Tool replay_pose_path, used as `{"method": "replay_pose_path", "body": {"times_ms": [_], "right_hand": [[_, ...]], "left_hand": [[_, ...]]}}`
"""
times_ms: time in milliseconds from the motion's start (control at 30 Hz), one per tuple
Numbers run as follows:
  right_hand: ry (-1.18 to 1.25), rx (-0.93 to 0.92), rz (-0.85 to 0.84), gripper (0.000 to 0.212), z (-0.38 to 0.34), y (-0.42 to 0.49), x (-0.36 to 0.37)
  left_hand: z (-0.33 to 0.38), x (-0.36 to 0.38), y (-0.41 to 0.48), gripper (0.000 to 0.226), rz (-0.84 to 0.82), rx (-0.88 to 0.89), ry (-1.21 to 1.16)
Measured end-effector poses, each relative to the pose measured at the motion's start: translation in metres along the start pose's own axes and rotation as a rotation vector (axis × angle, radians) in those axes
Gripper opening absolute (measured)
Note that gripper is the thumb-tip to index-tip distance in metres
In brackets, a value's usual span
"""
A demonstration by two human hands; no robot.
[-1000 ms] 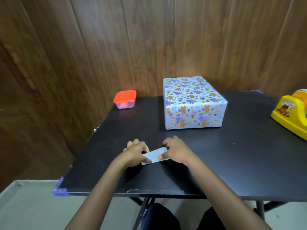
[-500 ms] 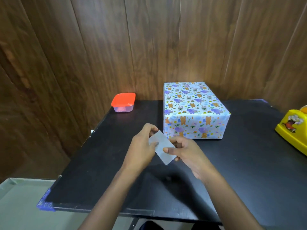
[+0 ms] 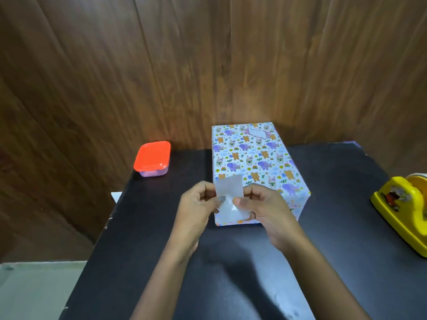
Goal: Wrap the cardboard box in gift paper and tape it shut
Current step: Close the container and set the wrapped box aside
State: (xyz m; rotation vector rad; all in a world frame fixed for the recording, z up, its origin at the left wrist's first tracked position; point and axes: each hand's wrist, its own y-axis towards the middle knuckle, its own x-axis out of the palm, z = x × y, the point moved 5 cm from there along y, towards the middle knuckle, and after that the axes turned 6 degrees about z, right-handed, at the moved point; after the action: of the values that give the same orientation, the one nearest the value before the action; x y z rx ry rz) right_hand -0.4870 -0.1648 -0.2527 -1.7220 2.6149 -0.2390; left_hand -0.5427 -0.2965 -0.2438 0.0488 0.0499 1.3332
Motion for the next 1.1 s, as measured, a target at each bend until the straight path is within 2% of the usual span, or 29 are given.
{"method": "replay_pose_path", "body": {"times_ms": [167, 300, 467, 600, 700, 767, 933, 1100], "right_hand": [[0.080, 0.076, 0.095, 0.025, -0.036, -0.010, -0.015], [0.060, 0.132, 0.137, 0.035, -0.057, -0.023, -0.022], [0.125, 0.145, 0.207, 0.030, -0.066, -0.034, -0.035], [0.114, 0.125, 0.263, 0.002, -0.065, -0.038, -0.043], [0.102, 0.098, 0.344, 0.020, -0.060, -0.038, -0.058], [0.092, 0.102, 0.380, 0.025, -0.058, -0.040, -0.073], [0.042, 0.164, 0.457, 0.016, -0.050, -0.043, -0.127], [0.104, 0.199, 0.469, 0.020, -0.040, -0.037, -0.201]], "left_hand": [[0.024, 0.016, 0.000, 0.029, -0.084, -0.265, -0.209], [0.042, 0.026, -0.004, 0.035, -0.146, -0.377, -0.279], [0.055, 0.038, -0.004, 0.026, -0.275, -0.314, -0.212], [0.056, 0.048, -0.002, 0.029, -0.356, -0.274, -0.165], [0.056, 0.065, 0.000, 0.021, -0.379, -0.238, -0.092], [0.053, 0.082, -0.001, 0.016, -0.385, -0.189, -0.010], [0.043, 0.140, -0.008, 0.021, -0.407, -0.205, 0.059], [0.032, 0.211, -0.018, 0.026, -0.415, -0.190, 0.152]]}}
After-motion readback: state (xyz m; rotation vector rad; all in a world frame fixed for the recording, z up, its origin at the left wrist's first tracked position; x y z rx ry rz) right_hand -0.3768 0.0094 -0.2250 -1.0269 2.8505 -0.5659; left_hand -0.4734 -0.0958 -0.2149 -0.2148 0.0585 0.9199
